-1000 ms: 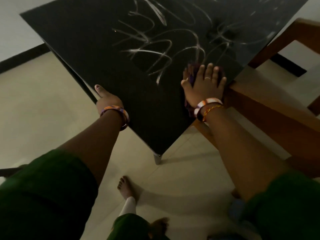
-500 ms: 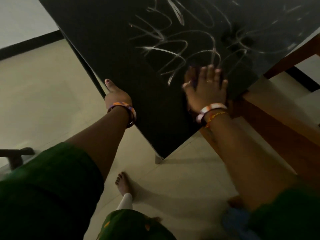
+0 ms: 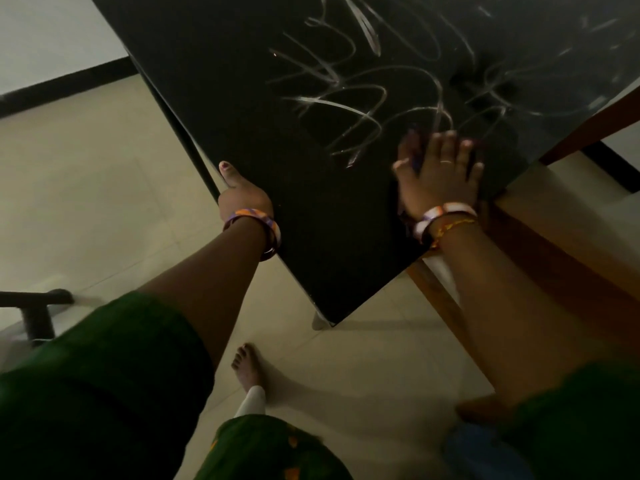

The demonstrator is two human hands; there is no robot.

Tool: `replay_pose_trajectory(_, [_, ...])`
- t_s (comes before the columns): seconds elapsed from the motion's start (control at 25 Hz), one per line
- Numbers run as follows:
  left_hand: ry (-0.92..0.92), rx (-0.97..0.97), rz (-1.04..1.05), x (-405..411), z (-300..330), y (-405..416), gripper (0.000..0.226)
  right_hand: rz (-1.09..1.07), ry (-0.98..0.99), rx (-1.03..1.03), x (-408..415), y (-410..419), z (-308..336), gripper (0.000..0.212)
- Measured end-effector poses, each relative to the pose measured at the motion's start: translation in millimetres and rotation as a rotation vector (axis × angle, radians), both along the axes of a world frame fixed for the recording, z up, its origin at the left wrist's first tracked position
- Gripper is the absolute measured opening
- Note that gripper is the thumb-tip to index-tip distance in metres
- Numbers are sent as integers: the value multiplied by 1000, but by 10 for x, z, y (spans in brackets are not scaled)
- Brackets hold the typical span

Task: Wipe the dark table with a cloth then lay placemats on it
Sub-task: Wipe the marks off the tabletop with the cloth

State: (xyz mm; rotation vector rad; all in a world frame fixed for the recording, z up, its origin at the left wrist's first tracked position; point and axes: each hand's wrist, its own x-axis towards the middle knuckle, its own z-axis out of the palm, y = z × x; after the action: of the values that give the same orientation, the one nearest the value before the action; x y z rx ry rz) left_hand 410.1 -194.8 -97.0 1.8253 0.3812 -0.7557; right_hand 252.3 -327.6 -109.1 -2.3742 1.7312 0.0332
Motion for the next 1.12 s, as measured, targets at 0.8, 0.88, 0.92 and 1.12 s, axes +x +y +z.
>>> replay_pose_trajectory(0.8, [-33, 18, -27, 28, -30, 1, 65, 421, -33, -43, 520, 568, -93, 56])
replay_pose_trajectory(0.88, [-27, 20, -21, 29, -41, -1, 62, 212, -20, -43, 146, 36, -75, 56])
replay_pose_trajectory(0.92, [-24, 24, -19, 37, -50, -7, 60, 78, -12, 9, -59, -202, -39, 56])
replay_pose_trajectory(1.12, [-15, 30, -21, 53, -39, -8, 53, 37, -18, 1, 54, 64, -17, 55])
